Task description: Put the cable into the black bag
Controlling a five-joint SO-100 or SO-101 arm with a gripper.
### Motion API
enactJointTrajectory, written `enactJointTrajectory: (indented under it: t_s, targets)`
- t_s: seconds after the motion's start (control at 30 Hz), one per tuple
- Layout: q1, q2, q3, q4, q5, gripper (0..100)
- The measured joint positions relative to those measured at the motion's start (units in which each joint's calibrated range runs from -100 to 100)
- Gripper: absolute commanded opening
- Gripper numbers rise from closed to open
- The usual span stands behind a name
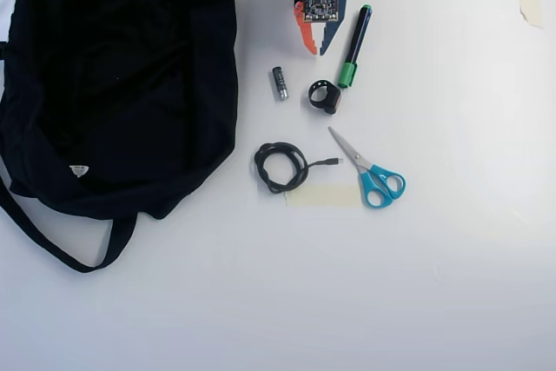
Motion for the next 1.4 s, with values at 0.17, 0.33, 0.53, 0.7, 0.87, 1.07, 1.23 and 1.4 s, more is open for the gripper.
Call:
enactJointTrajectory:
  t_s: [0.17, 0.33, 0.53, 0.7, 0.87, 1.07, 1.23, 1.4]
  targets:
    - [0.00, 0.00, 0.00, 0.00, 0.00, 2]
    - [0.00, 0.00, 0.00, 0.00, 0.00, 2]
    - [0.00, 0.00, 0.00, 0.00, 0.00, 2]
    - [0.00, 0.00, 0.00, 0.00, 0.00, 2]
    - [-0.07, 0.00, 0.00, 0.00, 0.00, 2]
    - [-0.15, 0.00, 0.00, 0.00, 0.00, 2]
    - [-0.44, 1.49, 0.00, -1.55, 0.00, 2]
    - [-1.40, 10.46, -4.17, -13.65, 0.00, 2]
